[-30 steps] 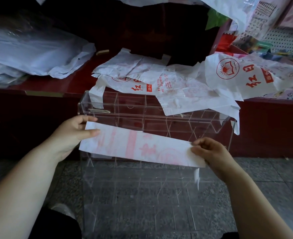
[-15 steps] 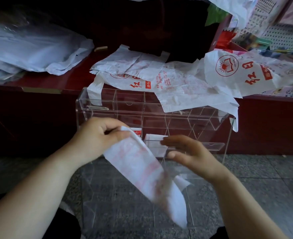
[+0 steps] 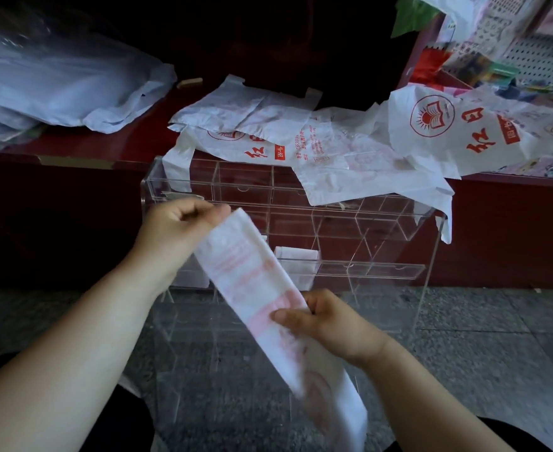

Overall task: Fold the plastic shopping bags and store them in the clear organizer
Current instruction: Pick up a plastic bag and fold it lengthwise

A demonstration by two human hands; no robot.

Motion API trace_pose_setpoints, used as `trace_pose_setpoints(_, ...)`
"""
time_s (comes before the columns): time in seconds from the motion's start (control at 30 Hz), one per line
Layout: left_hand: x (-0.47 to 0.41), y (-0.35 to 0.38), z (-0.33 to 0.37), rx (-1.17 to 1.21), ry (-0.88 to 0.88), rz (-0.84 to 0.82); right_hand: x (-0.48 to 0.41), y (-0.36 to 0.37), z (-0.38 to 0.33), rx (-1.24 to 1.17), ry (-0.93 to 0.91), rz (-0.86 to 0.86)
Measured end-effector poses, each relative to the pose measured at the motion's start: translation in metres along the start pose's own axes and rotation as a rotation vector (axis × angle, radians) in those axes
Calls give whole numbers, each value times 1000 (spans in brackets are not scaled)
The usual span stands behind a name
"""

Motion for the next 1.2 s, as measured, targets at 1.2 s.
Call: trace_pose_setpoints(1.2, 15, 57, -63, 151, -553, -447, -10, -2, 25, -209, 60, 129)
Point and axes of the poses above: each hand's wrist, its own x-axis away from the middle knuckle, its own y-axis out of the palm, z = x × y, the point moved 3 cm from there along -x, towards the middle knuckle, and after that the axes turned 15 degrees about -y, right-handed, at the moved point
